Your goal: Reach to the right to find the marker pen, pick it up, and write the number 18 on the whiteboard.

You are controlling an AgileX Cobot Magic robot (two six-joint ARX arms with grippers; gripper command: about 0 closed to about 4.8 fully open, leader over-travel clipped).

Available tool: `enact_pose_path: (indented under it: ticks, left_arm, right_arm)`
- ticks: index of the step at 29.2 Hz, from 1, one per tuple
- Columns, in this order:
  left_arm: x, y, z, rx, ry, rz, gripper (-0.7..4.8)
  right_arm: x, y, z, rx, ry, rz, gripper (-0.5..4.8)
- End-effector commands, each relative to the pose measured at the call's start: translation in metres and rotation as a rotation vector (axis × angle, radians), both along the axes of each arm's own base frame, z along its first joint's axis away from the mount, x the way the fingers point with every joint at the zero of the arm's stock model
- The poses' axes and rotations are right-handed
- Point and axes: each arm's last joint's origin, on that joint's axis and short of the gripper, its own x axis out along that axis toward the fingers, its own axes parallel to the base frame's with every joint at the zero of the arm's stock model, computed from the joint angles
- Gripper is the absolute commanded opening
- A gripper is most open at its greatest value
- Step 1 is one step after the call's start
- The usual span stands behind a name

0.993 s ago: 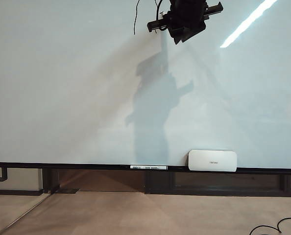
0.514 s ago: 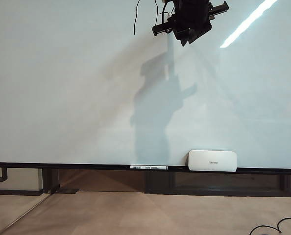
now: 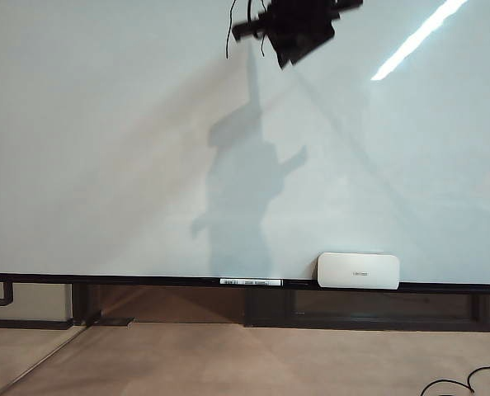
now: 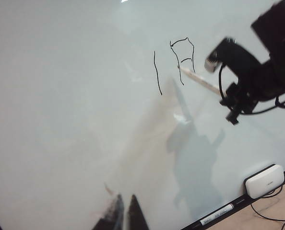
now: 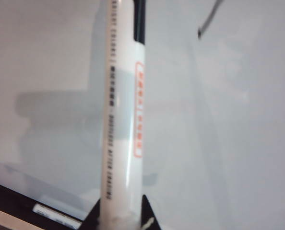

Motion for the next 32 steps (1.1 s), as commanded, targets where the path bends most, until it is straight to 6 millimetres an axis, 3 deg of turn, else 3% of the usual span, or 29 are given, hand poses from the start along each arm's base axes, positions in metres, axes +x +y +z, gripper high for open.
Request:
enact_pose_path:
  ticks: [1, 32]
  left_arm:
    - [-0.001, 0.000, 0.003, -0.004, -0.018, 0.009, 0.21]
    - [-0.001, 0.000, 0.003, -0.004, -0.018, 0.010, 0.21]
  right_arm:
    - [0.007, -0.001, -0.005, 0.009, -0.003, 0.002, -0.04]
    - [0.016, -0.006, -0.017, -0.017, 0.047, -0.031, -0.04]
